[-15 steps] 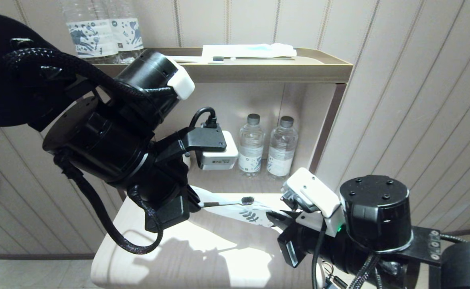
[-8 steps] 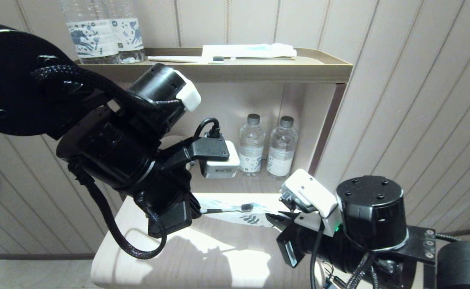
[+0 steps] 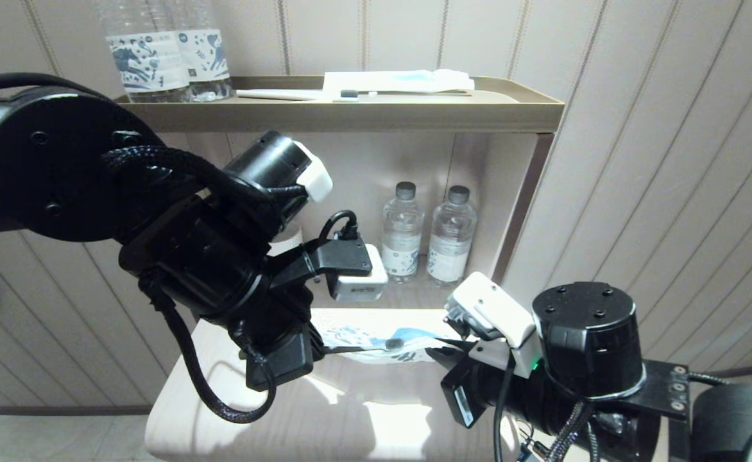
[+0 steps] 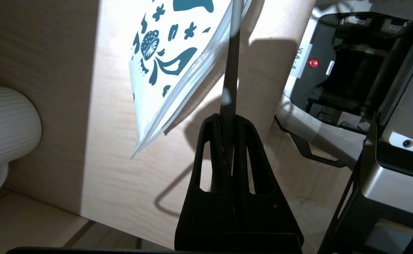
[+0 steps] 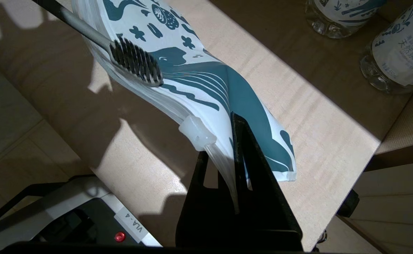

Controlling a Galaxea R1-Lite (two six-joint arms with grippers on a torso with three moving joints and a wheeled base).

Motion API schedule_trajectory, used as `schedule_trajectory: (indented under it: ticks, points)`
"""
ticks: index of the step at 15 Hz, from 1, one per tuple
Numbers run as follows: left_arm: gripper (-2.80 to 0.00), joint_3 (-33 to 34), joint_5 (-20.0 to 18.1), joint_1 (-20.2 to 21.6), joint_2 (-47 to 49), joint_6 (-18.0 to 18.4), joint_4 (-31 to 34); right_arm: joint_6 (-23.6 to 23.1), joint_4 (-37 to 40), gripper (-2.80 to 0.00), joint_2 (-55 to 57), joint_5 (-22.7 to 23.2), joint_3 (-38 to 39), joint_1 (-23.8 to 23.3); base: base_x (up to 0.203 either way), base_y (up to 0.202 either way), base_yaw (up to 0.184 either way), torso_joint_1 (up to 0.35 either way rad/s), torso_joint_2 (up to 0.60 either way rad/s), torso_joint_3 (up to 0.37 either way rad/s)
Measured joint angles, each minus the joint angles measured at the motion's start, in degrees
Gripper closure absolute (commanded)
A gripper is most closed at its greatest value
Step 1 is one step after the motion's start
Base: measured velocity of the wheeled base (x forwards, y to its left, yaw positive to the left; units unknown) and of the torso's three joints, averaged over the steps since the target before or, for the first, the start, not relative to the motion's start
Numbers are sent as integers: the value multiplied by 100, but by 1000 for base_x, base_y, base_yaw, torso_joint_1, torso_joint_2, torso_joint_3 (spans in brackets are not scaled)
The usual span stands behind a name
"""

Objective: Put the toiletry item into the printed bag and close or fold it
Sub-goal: Place the toothbrush in the storage bag

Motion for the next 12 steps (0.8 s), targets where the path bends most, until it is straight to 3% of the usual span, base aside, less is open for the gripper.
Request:
schedule_trajectory:
  ticks: [8, 12]
  points:
    - [0, 432, 6, 0, 53, -9, -327, -1, -6, 0, -28, -6, -27, 9, 0, 0, 0, 0, 0, 0]
    - [0, 637, 9, 0, 152, -11, -844, -1, -13, 0, -140, -11, 116, 24, 0, 0, 0, 0, 0, 0]
